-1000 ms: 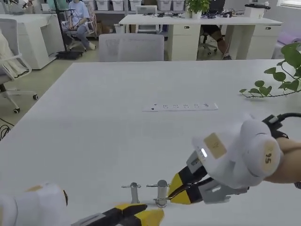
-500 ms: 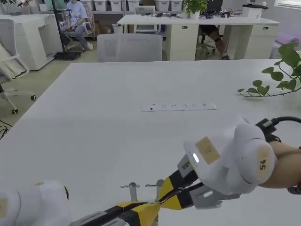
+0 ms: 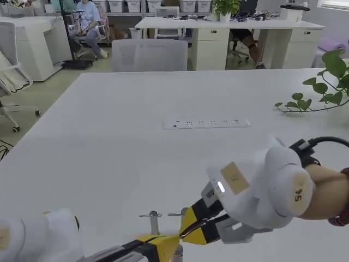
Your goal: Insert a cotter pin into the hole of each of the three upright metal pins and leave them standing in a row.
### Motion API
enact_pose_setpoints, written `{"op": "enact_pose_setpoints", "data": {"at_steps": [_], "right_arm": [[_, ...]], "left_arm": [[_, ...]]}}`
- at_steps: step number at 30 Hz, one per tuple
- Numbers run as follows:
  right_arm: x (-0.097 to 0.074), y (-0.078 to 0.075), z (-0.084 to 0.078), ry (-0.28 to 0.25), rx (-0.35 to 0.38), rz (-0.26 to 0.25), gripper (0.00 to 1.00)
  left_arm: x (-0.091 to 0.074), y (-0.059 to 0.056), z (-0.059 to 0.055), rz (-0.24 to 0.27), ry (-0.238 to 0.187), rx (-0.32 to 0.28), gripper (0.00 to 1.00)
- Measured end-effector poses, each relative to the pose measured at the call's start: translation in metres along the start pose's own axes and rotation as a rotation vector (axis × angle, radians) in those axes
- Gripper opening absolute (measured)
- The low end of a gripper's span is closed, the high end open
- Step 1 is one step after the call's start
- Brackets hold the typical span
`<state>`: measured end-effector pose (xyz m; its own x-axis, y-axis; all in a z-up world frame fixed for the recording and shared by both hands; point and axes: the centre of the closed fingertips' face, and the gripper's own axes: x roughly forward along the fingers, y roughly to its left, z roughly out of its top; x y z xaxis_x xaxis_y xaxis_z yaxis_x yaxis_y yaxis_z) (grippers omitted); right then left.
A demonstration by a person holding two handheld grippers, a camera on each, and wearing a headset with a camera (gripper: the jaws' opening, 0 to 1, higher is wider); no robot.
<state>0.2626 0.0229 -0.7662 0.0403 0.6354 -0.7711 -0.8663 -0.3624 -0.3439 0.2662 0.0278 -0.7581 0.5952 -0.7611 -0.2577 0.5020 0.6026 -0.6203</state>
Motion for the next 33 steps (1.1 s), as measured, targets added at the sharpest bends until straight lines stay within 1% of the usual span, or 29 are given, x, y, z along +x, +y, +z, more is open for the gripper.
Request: {"op": "enact_pose_setpoints", "data": {"at_steps": [4,8,9,11,13,16,21,24,26,29,33], "right_arm": [[0.0002,0.0003,-0.0001,-0.002,0.008,-0.003,0.02],[0.0003,0.0005,-0.0004,-0.001,0.009,-0.003,0.02],[0.0002,0.0005,-0.0004,-0.001,0.011,-0.004,0.03],[0.0000,0.0003,-0.0002,-0.003,0.018,-0.003,0.03],[-0.0003,0.0003,0.0001,0.000,0.011,-0.003,0.03],[-0.0008,-0.0003,0.0011,-0.005,0.028,-0.007,0.03],[-0.0018,-0.0019,0.0016,-0.008,0.043,-0.013,0.04],[-0.0023,-0.0019,0.0016,-0.012,0.056,-0.014,0.04],[-0.0029,-0.0016,0.0011,-0.015,0.073,-0.013,0.05],[-0.0051,-0.0035,0.0003,-0.031,0.113,-0.018,0.07],[-0.0087,-0.0043,-0.0003,-0.046,0.165,-0.016,0.09]], "left_arm": [[-0.0001,0.0012,0.0001,0.007,-0.001,-0.006,0.02],[-0.0002,0.0011,-0.0003,0.009,0.001,0.010,0.01],[-0.0003,0.0011,0.0001,0.009,0.000,0.030,0.01],[-0.0005,0.0002,-0.0001,0.007,0.005,0.051,0.01],[-0.0008,-0.0004,0.0003,0.008,0.003,0.053,0.01],[-0.0021,-0.0015,0.0017,0.007,0.001,0.090,0.01],[-0.0024,-0.0028,0.0038,0.008,0.000,0.124,0.01],[-0.0024,-0.0037,0.0047,0.009,0.004,0.179,0.01],[-0.0026,-0.0028,0.0035,0.019,0.017,0.216,0.00],[-0.0027,-0.0010,0.0028,0.018,0.022,0.229,0.00],[-0.0043,0.0007,0.0017,0.018,0.034,0.275,0.00]]}}
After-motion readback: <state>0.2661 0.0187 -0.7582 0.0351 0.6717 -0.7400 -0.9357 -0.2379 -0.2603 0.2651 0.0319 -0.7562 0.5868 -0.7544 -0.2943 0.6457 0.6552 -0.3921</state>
